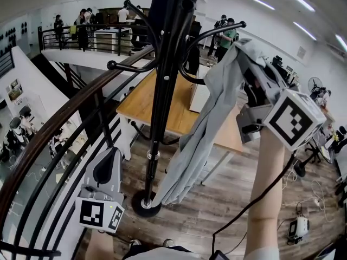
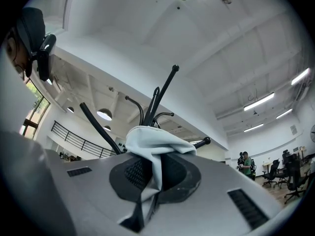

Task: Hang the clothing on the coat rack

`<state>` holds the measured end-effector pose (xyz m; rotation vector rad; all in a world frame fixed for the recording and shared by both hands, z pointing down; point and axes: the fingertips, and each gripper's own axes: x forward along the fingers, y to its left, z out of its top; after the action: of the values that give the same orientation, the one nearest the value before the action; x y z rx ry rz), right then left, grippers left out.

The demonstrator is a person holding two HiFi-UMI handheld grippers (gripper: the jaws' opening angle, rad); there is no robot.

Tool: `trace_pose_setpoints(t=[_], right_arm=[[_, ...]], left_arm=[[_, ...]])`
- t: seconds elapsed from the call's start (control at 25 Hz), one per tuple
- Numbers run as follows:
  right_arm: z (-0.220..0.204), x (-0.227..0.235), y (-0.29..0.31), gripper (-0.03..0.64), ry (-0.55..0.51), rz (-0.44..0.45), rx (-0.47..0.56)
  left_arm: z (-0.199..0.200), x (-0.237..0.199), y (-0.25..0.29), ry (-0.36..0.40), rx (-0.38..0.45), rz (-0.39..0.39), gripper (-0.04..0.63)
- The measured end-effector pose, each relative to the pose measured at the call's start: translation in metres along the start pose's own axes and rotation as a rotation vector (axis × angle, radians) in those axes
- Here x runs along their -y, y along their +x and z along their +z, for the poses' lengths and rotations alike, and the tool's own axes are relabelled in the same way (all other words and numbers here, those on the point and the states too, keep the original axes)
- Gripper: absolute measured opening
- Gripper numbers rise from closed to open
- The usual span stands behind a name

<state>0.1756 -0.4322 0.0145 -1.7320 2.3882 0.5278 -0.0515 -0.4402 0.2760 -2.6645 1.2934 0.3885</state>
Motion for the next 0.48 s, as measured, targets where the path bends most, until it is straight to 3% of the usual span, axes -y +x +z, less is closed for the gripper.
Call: trace_pose_setpoints(t=[0.28,0.48], right_arm=[[0.018,-0.013,-0.011,0.012,-0.028,0.029,0.026],[-0.004,-0.018,-0.003,0.012,-0.033,0.026,-0.032]], left_arm=[[-0.002,-0.001,0.004,-0.008,-0.006,-0.017,0.009],[-0.004,0.000,0.007,-0.015,0.000,-0.036,0.009]])
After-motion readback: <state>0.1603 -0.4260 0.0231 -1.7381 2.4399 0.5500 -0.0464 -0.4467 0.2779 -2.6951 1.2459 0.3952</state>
